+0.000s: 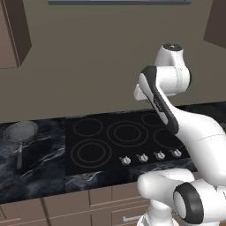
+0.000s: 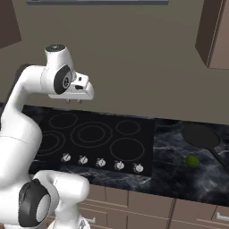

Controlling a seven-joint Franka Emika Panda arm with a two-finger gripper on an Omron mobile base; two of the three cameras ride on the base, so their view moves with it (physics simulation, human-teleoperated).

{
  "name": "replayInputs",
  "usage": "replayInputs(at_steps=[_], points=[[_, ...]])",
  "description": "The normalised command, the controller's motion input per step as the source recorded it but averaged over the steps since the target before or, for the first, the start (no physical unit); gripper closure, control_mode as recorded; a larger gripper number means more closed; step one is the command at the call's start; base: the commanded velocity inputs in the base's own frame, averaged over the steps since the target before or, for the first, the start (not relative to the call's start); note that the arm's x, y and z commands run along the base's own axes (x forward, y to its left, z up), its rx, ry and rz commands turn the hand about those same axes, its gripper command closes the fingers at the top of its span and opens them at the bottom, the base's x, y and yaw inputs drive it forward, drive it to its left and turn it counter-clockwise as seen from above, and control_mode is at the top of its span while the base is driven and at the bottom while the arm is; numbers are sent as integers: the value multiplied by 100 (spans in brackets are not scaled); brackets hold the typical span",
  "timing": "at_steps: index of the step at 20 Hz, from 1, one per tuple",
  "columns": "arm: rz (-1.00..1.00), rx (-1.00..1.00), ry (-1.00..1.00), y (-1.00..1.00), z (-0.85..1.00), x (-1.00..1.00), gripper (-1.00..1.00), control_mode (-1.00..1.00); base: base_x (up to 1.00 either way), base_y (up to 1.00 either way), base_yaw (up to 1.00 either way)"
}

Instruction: Place both pans onto different burners. Then place the lime and the steak on different pans.

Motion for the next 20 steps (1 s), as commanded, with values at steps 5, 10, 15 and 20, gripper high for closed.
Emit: replayInputs(at_steps=[5,10,15,20], points=[[0,0,-3,5,0,-27,-100,-100,0,0,0],[-5,0,-10,5,0,-68,-100,-100,0,0,0],[-3,6,-1,2,0,-63,-100,-100,0,0,0],[-1,3,-1,2,0,-53,-100,-100,0,0,0]])
